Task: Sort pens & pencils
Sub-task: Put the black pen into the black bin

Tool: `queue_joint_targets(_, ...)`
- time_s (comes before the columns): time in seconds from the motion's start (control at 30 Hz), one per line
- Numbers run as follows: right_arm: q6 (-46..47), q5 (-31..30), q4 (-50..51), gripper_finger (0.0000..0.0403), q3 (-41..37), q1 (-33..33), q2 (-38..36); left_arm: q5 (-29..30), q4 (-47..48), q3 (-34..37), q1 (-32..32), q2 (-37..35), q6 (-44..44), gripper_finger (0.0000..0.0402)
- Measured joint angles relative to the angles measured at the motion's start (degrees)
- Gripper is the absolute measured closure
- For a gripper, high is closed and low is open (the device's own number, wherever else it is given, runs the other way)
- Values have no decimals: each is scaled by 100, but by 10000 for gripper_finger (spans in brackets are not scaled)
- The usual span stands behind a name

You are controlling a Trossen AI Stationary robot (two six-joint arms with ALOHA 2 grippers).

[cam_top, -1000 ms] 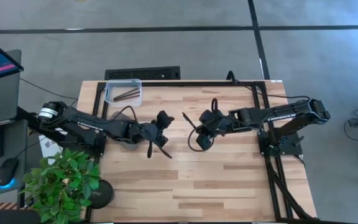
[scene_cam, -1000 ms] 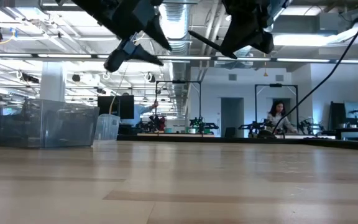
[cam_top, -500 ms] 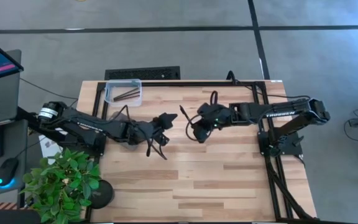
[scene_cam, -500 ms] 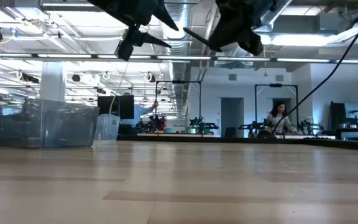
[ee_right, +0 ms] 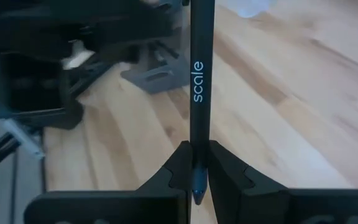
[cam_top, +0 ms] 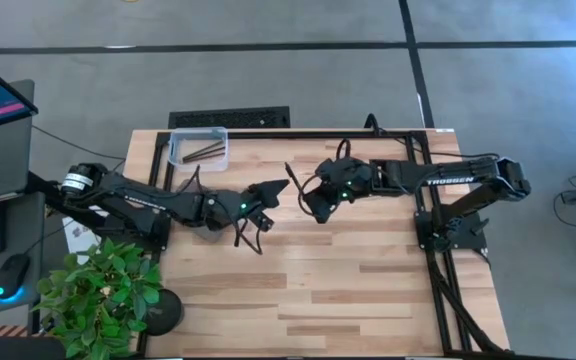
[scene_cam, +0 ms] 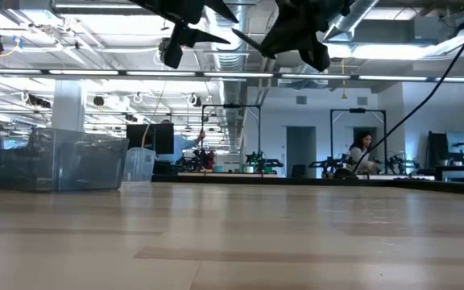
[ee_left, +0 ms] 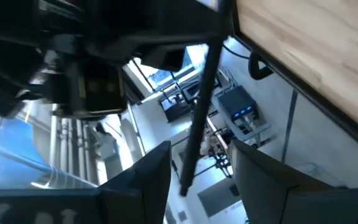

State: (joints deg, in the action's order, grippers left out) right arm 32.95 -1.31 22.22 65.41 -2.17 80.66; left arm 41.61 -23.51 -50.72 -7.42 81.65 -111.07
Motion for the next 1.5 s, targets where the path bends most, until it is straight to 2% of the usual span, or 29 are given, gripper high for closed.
queue_joint_targets(0.13,0,269,-220,346,0,21,0,-217,-1,0,116,0,-250,243)
queue_joint_targets(0.4,57,298,-217,346,0,-1,0,-300,-11,0,237,0,-430,244)
queue_joint_targets(0.7,155,451,-382,346,0,-8,3,-801,-99,0,335,0,-832,244)
queue_joint_targets(1.03,157,588,-476,346,4,-18,44,-825,-339,0,521,2,-841,248)
queue_joint_targets(1.2,157,600,-472,346,4,-17,44,-842,-348,0,580,2,-828,269)
queue_joint_targets(1.5,160,602,-459,346,2,-12,44,-1022,-319,0,601,1,-775,331)
